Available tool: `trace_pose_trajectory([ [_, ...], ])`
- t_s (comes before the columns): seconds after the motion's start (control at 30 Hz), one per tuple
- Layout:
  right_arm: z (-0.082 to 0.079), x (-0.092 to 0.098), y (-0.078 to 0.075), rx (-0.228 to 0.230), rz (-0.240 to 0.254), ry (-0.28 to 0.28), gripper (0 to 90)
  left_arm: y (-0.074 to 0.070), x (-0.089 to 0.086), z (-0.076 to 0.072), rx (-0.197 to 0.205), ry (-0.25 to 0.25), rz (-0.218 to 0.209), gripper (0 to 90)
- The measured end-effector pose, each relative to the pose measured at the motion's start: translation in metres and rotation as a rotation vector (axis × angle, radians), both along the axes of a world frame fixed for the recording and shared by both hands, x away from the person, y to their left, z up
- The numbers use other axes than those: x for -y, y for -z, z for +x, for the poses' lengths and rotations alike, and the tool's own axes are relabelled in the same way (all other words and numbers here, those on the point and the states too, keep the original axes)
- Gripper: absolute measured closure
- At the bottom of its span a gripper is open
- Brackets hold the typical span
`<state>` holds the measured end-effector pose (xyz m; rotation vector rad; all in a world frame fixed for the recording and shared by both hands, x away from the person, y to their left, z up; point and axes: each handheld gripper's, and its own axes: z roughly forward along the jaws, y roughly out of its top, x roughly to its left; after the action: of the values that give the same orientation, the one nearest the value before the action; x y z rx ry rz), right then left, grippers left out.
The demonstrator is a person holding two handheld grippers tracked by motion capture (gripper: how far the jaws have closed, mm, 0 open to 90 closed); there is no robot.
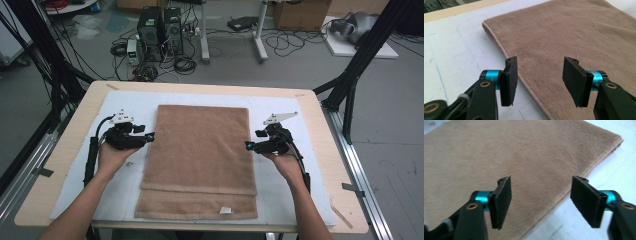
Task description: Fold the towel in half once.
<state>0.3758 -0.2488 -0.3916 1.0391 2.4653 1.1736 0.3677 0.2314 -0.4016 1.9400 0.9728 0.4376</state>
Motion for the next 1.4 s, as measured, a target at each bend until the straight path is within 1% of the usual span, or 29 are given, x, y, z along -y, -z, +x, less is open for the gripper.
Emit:
trace_pose_trajectory([
  [0.03,-0.003,0.000,0.001,-0.001,0.009,-0.006,25.1,0.000,0.000,-0.002,-0.007,0.007,0.008,44.3],
  [0.07,-0.006,0.000,0.001,0.006,0.009,-0.011,24.0,-0.001,0.001,-0.005,-0.012,0.012,0.004,42.1],
  [0.1,-0.010,-0.001,0.002,0.016,0.002,-0.013,23.3,-0.001,0.001,-0.011,0.008,0.025,0.006,41.0],
  [0.13,-0.014,-0.002,0.002,0.015,-0.005,-0.023,21.5,-0.001,0.002,-0.015,0.015,0.030,0.017,41.4],
  [0.17,-0.017,-0.002,0.003,0.017,0.001,-0.028,19.7,0.000,0.003,-0.018,0.009,0.038,0.030,41.0],
  [0.2,-0.019,-0.002,0.003,0.017,0.013,-0.031,19.4,0.001,0.004,-0.021,0.000,0.048,0.028,39.6],
  [0.23,-0.022,-0.002,0.003,0.016,0.024,-0.036,19.4,0.002,0.007,-0.025,-0.008,0.064,0.047,38.7],
  [0.27,-0.027,-0.002,0.004,0.024,0.016,-0.044,19.4,0.003,0.009,-0.028,0.000,0.073,0.057,38.1],
  [0.33,-0.033,-0.004,0.006,0.040,-0.009,-0.056,19.4,0.003,0.012,-0.036,0.016,0.092,0.047,37.8],
  [0.4,-0.040,-0.004,0.009,0.034,-0.010,-0.078,19.6,0.005,0.014,-0.043,0.027,0.102,0.069,37.6],
  [0.43,-0.042,-0.005,0.010,0.034,-0.013,-0.085,19.9,0.006,0.014,-0.045,0.022,0.109,0.068,37.6],
  [0.47,-0.046,-0.005,0.011,0.036,-0.027,-0.090,20.2,0.007,0.015,-0.049,0.024,0.113,0.071,37.6],
  [0.5,-0.049,-0.005,0.013,0.042,-0.042,-0.097,20.6,0.009,0.015,-0.052,0.031,0.110,0.062,37.6],
  [0.57,-0.054,-0.004,0.016,0.048,-0.073,-0.112,22.1,0.012,0.015,-0.056,0.028,0.113,0.050,37.7],
  [0.6,-0.056,-0.003,0.016,0.053,-0.076,-0.118,22.4,0.013,0.015,-0.059,0.028,0.117,0.051,37.7],
  [0.67,-0.060,-0.001,0.017,0.055,-0.068,-0.123,22.8,0.017,0.014,-0.063,0.022,0.119,0.056,37.7],
  [0.7,-0.062,0.000,0.017,0.056,-0.063,-0.131,23.4,0.018,0.014,-0.065,0.024,0.118,0.047,37.7],
  [0.8,-0.066,0.000,0.017,0.059,-0.051,-0.149,24.0,0.021,0.011,-0.069,0.018,0.119,0.030,37.9],
  [0.87,-0.069,-0.001,0.017,0.057,-0.046,-0.154,25.3,0.023,0.011,-0.072,0.017,0.117,0.027,37.9],
  [0.93,-0.072,-0.004,0.015,0.072,-0.058,-0.169,27.7,0.024,0.010,-0.074,0.013,0.128,0.034,38.4],
  [1.0,-0.075,-0.007,0.014,0.086,-0.072,-0.185,29.7,0.025,0.010,-0.077,0.014,0.131,0.028,38.5],
  [1.07,-0.076,-0.009,0.015,0.083,-0.069,-0.190,32.1,0.027,0.009,-0.078,0.013,0.135,0.044,40.0],
  [1.13,-0.075,-0.011,0.018,0.086,-0.076,-0.205,34.0,0.030,0.008,-0.078,0.003,0.132,0.026,41.0],
  [1.17,-0.074,-0.012,0.019,0.077,-0.073,-0.207,34.9,0.030,0.008,-0.078,0.003,0.132,0.032,42.3],
  [1.2,-0.073,-0.012,0.020,0.070,-0.072,-0.211,36.9,0.031,0.007,-0.078,-0.005,0.138,0.038,43.4],
  [1.27,-0.071,-0.015,0.024,0.064,-0.076,-0.220,38.0,0.032,0.006,-0.078,-0.008,0.138,0.031,45.1],
  [1.3,-0.070,-0.016,0.025,0.058,-0.078,-0.221,38.0,0.033,0.006,-0.077,-0.014,0.139,0.019,45.4],
  [1.33,-0.068,-0.017,0.026,0.052,-0.082,-0.225,38.0,0.033,0.005,-0.076,-0.011,0.135,0.019,45.5],
  [1.4,-0.066,-0.020,0.028,0.048,-0.077,-0.223,37.9,0.034,0.004,-0.074,-0.017,0.127,0.011,45.6],
])
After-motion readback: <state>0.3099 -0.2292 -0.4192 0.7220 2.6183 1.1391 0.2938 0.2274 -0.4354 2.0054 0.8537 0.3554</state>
